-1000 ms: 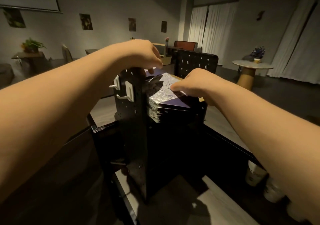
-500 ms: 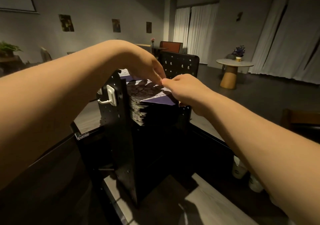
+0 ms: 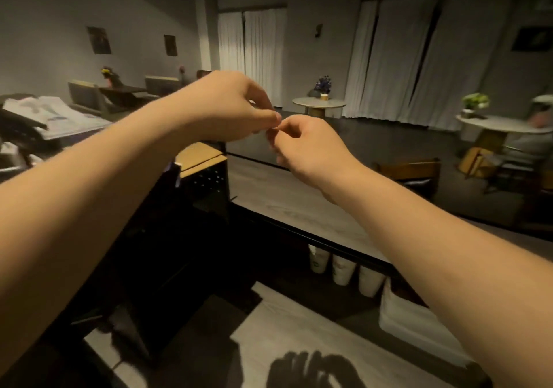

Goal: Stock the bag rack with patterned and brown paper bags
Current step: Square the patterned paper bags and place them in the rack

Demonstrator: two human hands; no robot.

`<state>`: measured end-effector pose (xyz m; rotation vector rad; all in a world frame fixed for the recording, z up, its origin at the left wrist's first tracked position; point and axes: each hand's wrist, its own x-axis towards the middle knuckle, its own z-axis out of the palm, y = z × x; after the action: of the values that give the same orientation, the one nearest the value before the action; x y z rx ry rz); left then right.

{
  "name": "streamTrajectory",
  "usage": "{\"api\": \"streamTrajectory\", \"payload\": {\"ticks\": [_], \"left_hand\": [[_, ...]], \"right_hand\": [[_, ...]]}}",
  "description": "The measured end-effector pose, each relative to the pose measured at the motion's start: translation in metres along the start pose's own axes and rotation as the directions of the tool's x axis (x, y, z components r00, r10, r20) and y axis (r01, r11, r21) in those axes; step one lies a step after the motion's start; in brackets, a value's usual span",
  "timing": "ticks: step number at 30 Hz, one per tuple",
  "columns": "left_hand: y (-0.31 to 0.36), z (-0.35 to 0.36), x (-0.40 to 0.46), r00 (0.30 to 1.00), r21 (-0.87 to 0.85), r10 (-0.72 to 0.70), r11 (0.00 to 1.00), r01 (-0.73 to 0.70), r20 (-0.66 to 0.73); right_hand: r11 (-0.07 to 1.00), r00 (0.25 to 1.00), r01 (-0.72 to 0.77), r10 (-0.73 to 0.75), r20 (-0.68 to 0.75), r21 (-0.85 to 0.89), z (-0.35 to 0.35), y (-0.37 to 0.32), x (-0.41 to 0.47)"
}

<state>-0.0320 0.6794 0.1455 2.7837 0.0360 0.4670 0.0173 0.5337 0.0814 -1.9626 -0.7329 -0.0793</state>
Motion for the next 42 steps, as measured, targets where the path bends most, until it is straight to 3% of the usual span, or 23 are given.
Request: {"api": "streamTrajectory", "payload": {"ticks": [6,11,18,23,27,31,37,42], "left_hand": [[0.107,0.073,0.0,0.988,-0.204,0.143,0.97,-0.13,0.055],[0.201,0.133,-0.018,0.952,-0.423,0.274,0.885,-0.194,0.139],[0.319,0.207,-0.048,0.849,-0.622,0.446,0.759,-0.191,0.283],[0.371,0.246,-0.071,0.801,-0.689,0.455,0.721,-0.075,0.388],[0.398,0.276,-0.091,0.796,-0.663,0.388,0.748,0.022,0.464],[0.407,0.295,-0.106,0.805,-0.512,0.306,0.859,-0.004,0.509],[0.408,0.306,-0.124,0.833,-0.252,0.205,0.964,-0.082,0.514],[0.407,0.306,-0.138,0.84,-0.322,0.167,0.947,0.01,0.516]], "right_hand": [[0.97,0.999,-0.036,0.03,-0.027,-0.24,-0.117,0.044,-0.069],[0.915,0.985,-0.17,0.171,-0.03,-0.365,-0.221,0.074,-0.153],[0.811,0.886,-0.462,0.412,-0.211,-0.359,-0.34,0.109,-0.273],[0.749,0.794,-0.595,0.494,-0.354,-0.291,-0.388,0.131,-0.333],[0.712,0.721,-0.662,0.52,-0.459,-0.233,-0.418,0.152,-0.376],[0.608,0.614,-0.769,0.616,-0.493,-0.198,-0.433,0.178,-0.404],[0.309,0.489,-0.845,0.778,-0.395,-0.437,-0.436,0.211,-0.432],[0.057,0.493,-0.733,0.732,-0.471,-0.678,-0.422,0.239,-0.446]]}}
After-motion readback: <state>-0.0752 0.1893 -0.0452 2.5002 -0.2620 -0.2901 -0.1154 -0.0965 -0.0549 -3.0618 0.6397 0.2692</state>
